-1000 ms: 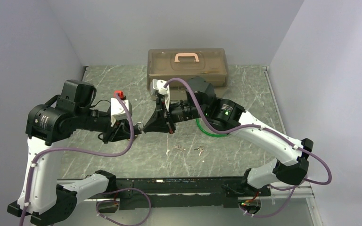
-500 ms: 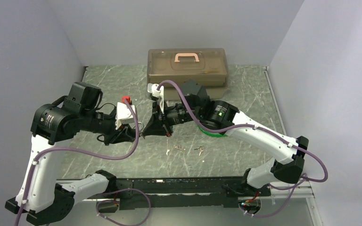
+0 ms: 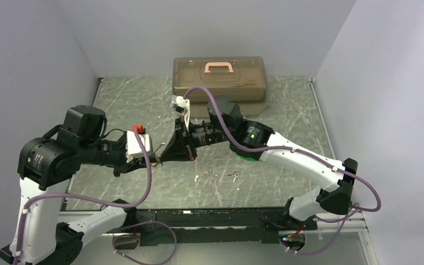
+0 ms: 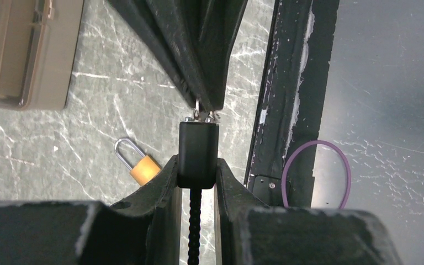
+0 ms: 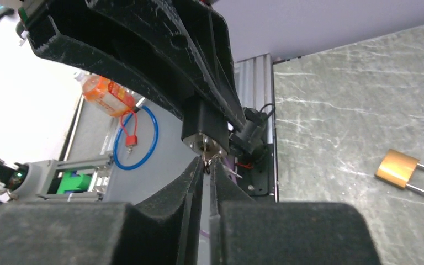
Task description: Unlock with the key
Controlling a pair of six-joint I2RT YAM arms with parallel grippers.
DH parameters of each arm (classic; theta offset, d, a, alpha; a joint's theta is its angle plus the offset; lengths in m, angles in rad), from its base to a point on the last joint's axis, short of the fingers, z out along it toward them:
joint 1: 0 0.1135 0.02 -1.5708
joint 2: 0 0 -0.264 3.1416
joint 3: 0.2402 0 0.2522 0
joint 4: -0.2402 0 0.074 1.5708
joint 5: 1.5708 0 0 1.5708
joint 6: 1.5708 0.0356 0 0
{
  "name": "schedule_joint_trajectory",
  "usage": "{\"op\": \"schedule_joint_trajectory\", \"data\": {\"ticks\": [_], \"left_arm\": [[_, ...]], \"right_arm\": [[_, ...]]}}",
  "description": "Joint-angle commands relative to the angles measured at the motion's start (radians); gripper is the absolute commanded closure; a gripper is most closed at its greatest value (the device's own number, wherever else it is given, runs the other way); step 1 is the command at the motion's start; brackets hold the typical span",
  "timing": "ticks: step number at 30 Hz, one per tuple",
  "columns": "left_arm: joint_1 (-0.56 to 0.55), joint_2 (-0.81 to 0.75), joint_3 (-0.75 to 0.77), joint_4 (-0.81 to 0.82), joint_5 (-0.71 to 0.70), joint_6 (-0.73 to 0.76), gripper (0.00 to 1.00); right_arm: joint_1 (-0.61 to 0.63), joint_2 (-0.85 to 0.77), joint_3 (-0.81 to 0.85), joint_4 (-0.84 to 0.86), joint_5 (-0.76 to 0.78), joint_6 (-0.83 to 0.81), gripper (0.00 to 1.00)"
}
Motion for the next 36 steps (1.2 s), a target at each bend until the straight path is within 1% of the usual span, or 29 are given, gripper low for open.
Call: {"op": "schedule_joint_trajectory", "data": {"ticks": [1, 2, 3, 6, 7, 13, 15, 17, 21, 25, 30, 36], "left_arm": [[-0.023, 0.001, -0.001, 0.071, 0.131, 0.042, 1.00], [-0.022, 0.003, 0.005, 0.059, 0.136, 0.047, 1.00], [-0.023, 0.007, 0.011, 0.045, 0.141, 0.051, 1.00], [-0.023, 0.022, 0.022, 0.020, 0.149, 0.040, 1.00], [-0.023, 0.022, 0.023, 0.021, 0.152, 0.037, 1.00], [-0.022, 0.028, 0.051, 0.021, 0.161, 0.012, 1.00], [-0.023, 0.028, 0.047, 0.022, 0.162, 0.008, 1.00], [-0.023, 0.032, 0.045, 0.022, 0.159, 0.004, 1.00], [-0.024, 0.038, 0.052, 0.022, 0.160, 0.000, 1.00], [-0.025, 0.046, 0.055, 0.022, 0.164, -0.009, 1.00], [-0.024, 0.048, 0.056, 0.021, 0.163, -0.013, 1.00], [-0.024, 0.051, 0.062, 0.022, 0.160, -0.018, 1.00]], "right_arm": [[0.032, 0.014, 0.051, 0.078, 0.004, 0.014, 0.78], [0.029, 0.003, 0.055, 0.032, 0.018, -0.004, 0.69], [0.024, -0.010, 0.058, 0.005, 0.029, -0.024, 0.63], [0.002, -0.053, 0.070, -0.054, 0.054, -0.075, 0.47], [-0.003, -0.064, 0.077, -0.071, 0.062, -0.093, 0.44], [-0.012, -0.087, 0.116, -0.175, 0.097, -0.200, 0.37], [-0.014, -0.093, 0.119, -0.187, 0.101, -0.225, 0.39], [-0.013, -0.101, 0.113, -0.182, 0.102, -0.236, 0.43], [-0.014, -0.101, 0.090, -0.160, 0.063, -0.229, 0.58], [-0.013, -0.097, 0.077, -0.141, 0.031, -0.220, 0.63], [-0.012, -0.102, 0.062, -0.115, 0.004, -0.226, 0.74], [-0.013, -0.087, 0.070, -0.122, -0.025, -0.231, 0.77]]}}
